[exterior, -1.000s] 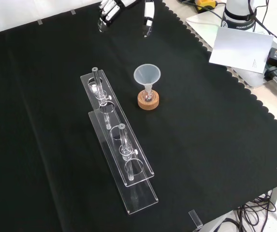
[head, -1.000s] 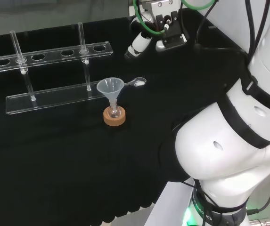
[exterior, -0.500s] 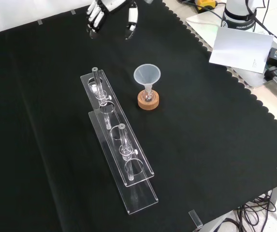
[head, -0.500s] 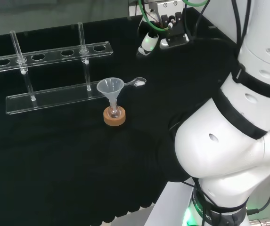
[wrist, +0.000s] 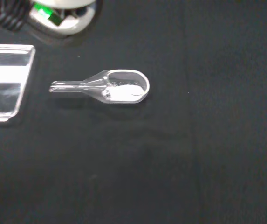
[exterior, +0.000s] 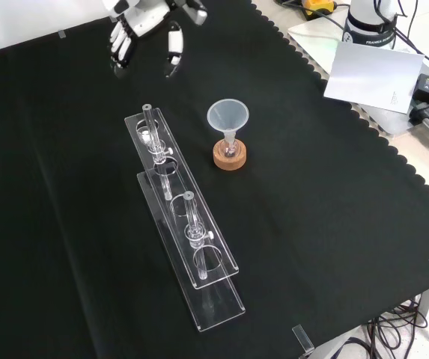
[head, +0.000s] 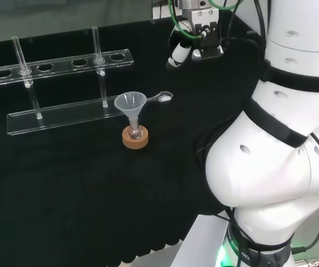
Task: Pick up the weighing funnel.
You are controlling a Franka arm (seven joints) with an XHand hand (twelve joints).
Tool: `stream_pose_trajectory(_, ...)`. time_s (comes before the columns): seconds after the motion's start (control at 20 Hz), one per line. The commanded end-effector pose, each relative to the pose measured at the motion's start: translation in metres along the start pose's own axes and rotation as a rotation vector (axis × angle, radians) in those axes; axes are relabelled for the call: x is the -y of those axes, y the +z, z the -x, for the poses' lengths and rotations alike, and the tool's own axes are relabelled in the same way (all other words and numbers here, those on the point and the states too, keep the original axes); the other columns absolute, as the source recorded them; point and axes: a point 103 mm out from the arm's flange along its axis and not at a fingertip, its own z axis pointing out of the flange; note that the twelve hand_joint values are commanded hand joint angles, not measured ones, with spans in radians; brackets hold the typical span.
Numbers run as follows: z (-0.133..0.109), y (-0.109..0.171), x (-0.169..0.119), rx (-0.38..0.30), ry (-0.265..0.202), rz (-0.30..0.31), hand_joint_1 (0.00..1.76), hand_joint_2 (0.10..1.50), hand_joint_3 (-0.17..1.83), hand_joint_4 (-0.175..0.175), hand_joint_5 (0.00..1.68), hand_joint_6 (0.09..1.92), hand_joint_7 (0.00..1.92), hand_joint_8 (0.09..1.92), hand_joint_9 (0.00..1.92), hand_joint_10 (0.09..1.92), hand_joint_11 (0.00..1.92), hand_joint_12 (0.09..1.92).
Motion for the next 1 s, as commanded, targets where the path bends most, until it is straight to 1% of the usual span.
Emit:
stream_pose_trajectory(0.05, 0.018, 0.031, -0.049, 0.005, -0.01, 0.006, 0.86, 0.58, 0.48, -0.009, 0.6, 0.09, 0.4, 0.67, 0.65, 0.56, 0.44, 1.35)
stream_pose_trajectory(0.3, 0.016, 0.051, -0.062, 0.058, -0.034, -0.007, 0.88, 0.57, 0.48, -0.001, 0.62, 0.09, 0.42, 0.66, 0.68, 0.54, 0.47, 1.33)
stream_pose_trajectory(0.4, 0.014, 0.059, -0.065, 0.101, -0.04, 0.003, 0.88, 0.57, 0.48, 0.0, 0.63, 0.1, 0.43, 0.65, 0.69, 0.53, 0.48, 1.32)
stream_pose_trajectory(0.5, 0.011, 0.068, -0.068, 0.116, -0.052, -0.008, 0.89, 0.57, 0.48, 0.0, 0.63, 0.1, 0.43, 0.65, 0.69, 0.53, 0.48, 1.32)
stream_pose_trajectory(0.6, 0.006, 0.075, -0.07, 0.152, -0.064, -0.017, 0.89, 0.57, 0.48, 0.0, 0.63, 0.1, 0.44, 0.65, 0.7, 0.53, 0.49, 1.31)
stream_pose_trajectory(0.7, 0.001, 0.081, -0.072, 0.165, -0.069, -0.016, 0.89, 0.56, 0.49, 0.0, 0.63, 0.11, 0.44, 0.65, 0.71, 0.52, 0.49, 1.31)
stream_pose_trajectory(0.8, -0.003, 0.086, -0.075, 0.171, -0.063, -0.026, 0.89, 0.56, 0.49, 0.0, 0.63, 0.11, 0.44, 0.65, 0.71, 0.51, 0.5, 1.31)
stream_pose_trajectory(1.0, -0.009, 0.096, -0.08, 0.189, -0.08, -0.053, 0.89, 0.56, 0.49, 0.0, 0.63, 0.12, 0.44, 0.65, 0.71, 0.51, 0.5, 1.3)
